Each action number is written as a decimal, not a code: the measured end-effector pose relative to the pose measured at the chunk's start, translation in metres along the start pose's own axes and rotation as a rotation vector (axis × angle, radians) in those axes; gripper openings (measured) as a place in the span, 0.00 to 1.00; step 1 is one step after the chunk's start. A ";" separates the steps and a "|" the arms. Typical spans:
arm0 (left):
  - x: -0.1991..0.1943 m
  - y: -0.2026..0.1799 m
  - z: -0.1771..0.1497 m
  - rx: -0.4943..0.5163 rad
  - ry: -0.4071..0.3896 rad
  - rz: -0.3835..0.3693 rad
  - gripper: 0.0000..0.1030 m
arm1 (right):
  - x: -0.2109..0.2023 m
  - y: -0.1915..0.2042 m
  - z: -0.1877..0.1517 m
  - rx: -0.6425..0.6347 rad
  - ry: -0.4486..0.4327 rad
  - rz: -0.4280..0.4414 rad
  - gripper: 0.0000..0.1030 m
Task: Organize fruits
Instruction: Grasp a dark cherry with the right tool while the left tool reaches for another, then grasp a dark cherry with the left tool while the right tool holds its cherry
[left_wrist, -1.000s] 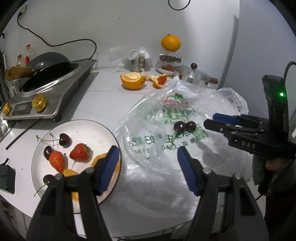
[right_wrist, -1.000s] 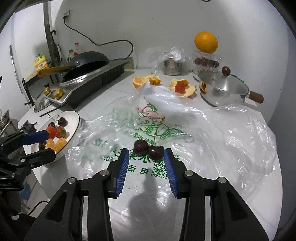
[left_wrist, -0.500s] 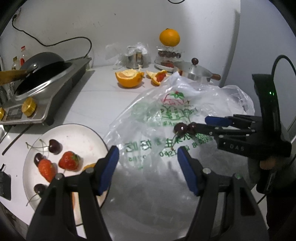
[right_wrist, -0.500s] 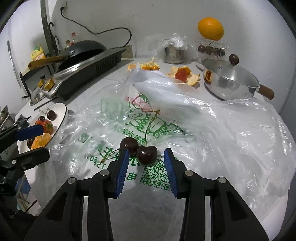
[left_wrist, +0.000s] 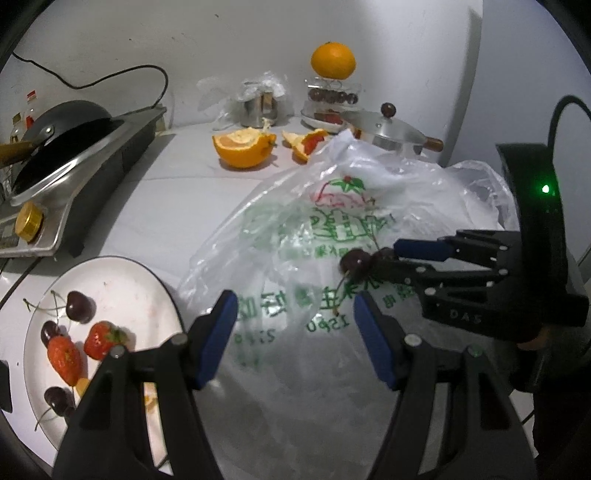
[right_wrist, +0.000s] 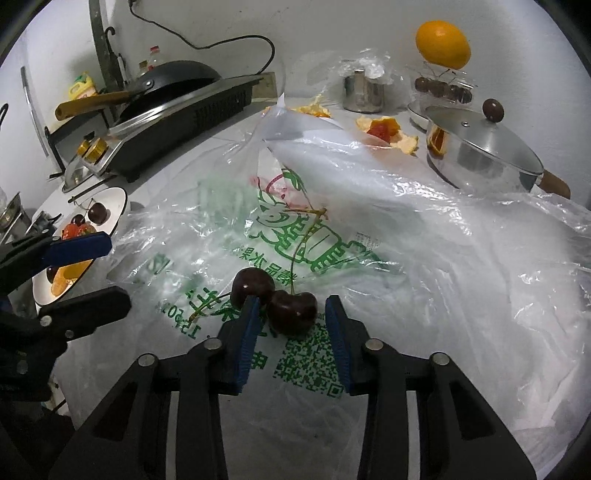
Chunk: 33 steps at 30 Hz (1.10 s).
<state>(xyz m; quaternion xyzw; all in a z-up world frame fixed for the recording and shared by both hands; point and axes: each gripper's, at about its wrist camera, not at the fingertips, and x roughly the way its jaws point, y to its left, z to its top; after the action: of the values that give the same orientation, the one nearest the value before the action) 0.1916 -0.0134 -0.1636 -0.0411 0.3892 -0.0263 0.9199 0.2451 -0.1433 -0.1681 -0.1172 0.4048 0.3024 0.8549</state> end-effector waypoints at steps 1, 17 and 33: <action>0.001 -0.001 0.000 0.003 0.002 0.000 0.65 | 0.000 0.000 0.000 -0.004 0.002 -0.001 0.30; 0.024 -0.039 0.015 0.122 0.017 0.012 0.65 | -0.037 -0.019 -0.014 -0.009 -0.066 0.035 0.30; 0.071 -0.065 0.025 0.229 0.053 -0.046 0.53 | -0.047 -0.040 -0.025 0.043 -0.103 0.045 0.30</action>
<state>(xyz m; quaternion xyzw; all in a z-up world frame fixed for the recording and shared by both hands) 0.2579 -0.0823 -0.1903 0.0562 0.4069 -0.0926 0.9070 0.2310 -0.2061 -0.1497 -0.0738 0.3693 0.3186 0.8699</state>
